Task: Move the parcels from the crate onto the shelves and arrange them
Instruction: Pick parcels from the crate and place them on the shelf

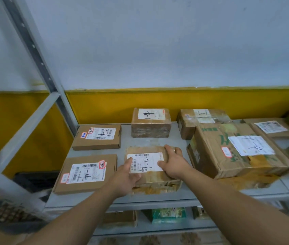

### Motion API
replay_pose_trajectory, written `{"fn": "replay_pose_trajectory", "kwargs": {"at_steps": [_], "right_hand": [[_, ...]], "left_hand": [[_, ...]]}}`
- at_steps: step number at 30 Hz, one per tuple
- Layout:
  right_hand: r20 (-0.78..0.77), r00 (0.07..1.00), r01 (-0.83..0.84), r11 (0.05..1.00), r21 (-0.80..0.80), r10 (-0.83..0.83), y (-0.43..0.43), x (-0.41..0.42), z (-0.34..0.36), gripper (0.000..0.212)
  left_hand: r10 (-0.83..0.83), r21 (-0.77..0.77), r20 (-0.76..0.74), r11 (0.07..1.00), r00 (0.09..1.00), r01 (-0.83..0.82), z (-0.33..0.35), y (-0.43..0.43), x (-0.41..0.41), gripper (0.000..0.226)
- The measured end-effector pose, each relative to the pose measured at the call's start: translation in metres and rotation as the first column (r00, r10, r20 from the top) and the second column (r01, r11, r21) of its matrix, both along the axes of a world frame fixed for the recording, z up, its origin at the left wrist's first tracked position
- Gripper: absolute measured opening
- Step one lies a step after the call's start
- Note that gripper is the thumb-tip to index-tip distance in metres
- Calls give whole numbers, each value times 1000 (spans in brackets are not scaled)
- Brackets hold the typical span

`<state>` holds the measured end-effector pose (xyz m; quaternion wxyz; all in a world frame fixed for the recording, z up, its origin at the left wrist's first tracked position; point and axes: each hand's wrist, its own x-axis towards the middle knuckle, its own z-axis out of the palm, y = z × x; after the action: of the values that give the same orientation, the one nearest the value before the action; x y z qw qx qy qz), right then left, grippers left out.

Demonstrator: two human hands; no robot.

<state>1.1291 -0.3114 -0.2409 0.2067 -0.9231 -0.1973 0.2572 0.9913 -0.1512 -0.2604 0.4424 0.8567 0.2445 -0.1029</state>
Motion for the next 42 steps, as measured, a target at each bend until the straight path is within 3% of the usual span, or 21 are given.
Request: {"fn": "replay_pose_trajectory", "kwargs": {"at_steps": [7,14,19,25,31,35,42], "right_hand": [[-7,999,37,999,-28,-37,9,5,6,80],[134,991,16,1000,-25,-12,37,50,35,80],[212,977,-4,999,-35,11,58,108,48,76],[171,985,-21,995,-94,37,85,170,38,76],[93,994,-51,989,-142,64,106,212,17,85],[-5,1000,-25,996,-86,24,114,218,7,92],[-10,992,-124,987,-107,123,116,202,10,91]], "left_hand": [[-57,37,21,998,998,56,-6,12,8,74],[-28,115,51,993,998,22,7,39,44,75],[26,20,79,999,997,-27,21,52,83,69],[178,-10,102,984,979,-178,22,69,138,59],[246,37,67,968,967,-249,8,81,184,81],[276,-3,46,961,960,-276,13,72,196,65],[348,-21,118,937,930,-348,14,69,181,53]]}}
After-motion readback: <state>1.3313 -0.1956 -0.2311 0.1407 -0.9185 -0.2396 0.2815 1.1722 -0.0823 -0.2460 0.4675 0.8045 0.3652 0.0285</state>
